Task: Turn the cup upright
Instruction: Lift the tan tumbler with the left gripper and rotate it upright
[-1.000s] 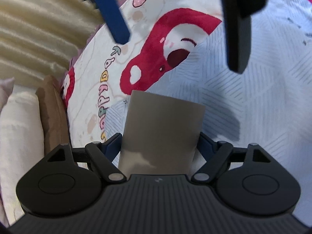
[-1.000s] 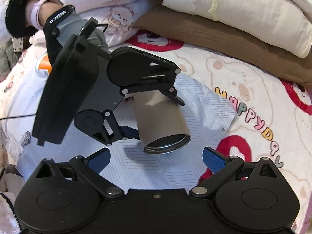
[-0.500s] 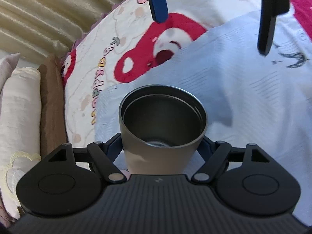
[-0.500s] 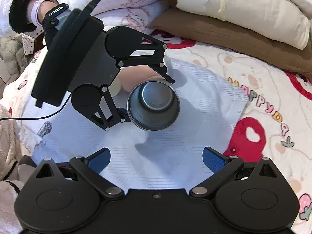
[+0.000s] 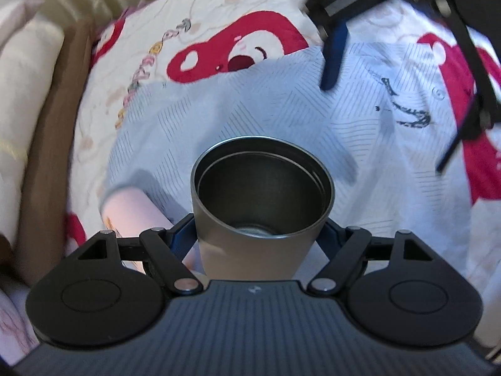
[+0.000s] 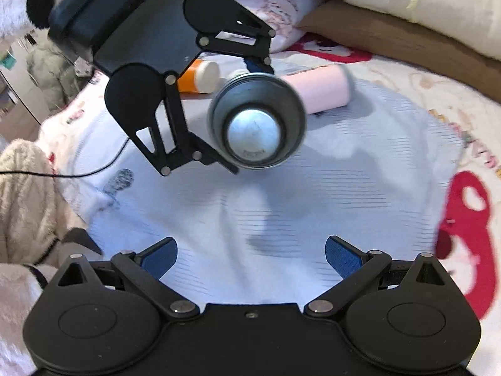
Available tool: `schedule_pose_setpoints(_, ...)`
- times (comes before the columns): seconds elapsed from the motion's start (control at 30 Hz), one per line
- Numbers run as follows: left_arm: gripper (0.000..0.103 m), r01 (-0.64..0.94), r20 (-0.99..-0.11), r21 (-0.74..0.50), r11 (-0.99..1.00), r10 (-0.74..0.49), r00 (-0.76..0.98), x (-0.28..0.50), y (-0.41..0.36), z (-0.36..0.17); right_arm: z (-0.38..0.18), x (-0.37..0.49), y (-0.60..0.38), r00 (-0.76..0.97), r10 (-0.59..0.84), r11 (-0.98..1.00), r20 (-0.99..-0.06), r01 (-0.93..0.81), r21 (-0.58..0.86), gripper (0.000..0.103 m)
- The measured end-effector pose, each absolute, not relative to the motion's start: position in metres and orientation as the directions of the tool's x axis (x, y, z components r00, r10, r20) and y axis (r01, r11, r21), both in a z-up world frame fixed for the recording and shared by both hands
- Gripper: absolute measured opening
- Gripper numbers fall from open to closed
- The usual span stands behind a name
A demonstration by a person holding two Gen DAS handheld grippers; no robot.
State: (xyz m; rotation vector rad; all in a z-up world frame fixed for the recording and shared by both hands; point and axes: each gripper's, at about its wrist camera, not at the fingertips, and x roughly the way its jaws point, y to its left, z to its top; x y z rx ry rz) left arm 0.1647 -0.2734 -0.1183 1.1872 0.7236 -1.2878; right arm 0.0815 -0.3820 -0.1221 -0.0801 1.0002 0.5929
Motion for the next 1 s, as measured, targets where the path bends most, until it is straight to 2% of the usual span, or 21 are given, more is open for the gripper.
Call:
schedule_pose_setpoints(0.17,0.078,0.980,-0.937,0.189,-0.067,-0.312,0.159,0.164,-0.268,-0.118,-0.141,0.079,-0.360,0.424,0.505,0.826,-0.751,-0.491,0.278,0.099)
schedule_pose_setpoints(0.3,0.078,0.989,-0.942,0.146,-0.021,-0.310,0.133,0.165,-0.268,-0.115,-0.161,0.076,-0.343,0.523,0.521,0.843,-0.674,-0.437,0.312,0.096)
schedule_pose_setpoints(0.5,0.078,0.996,-0.938,0.077,0.051,-0.334,0.090,0.166,-0.261,-0.109,-0.182,0.071,-0.328,0.709,0.446,0.890,-0.546,-0.286,0.356,0.093)
schedule_pose_setpoints(0.63,0.078,0.991,-0.926,0.005,0.131,-0.374,0.054,0.170,-0.247,-0.103,-0.178,0.064,-0.327,0.769,0.421,0.886,-0.482,-0.235,0.399,0.093)
schedule_pose_setpoints(0.77,0.078,0.980,-0.901,-0.045,0.196,-0.431,0.045,0.166,-0.226,-0.095,-0.169,0.057,-0.319,0.791,0.405,0.895,-0.457,-0.242,0.375,0.080)
schedule_pose_setpoints(1.0,0.078,0.951,-0.845,-0.096,0.294,-0.529,0.078,0.153,-0.177,-0.076,-0.149,0.047,-0.296,0.797,0.414,0.905,-0.440,-0.308,0.294,0.079)
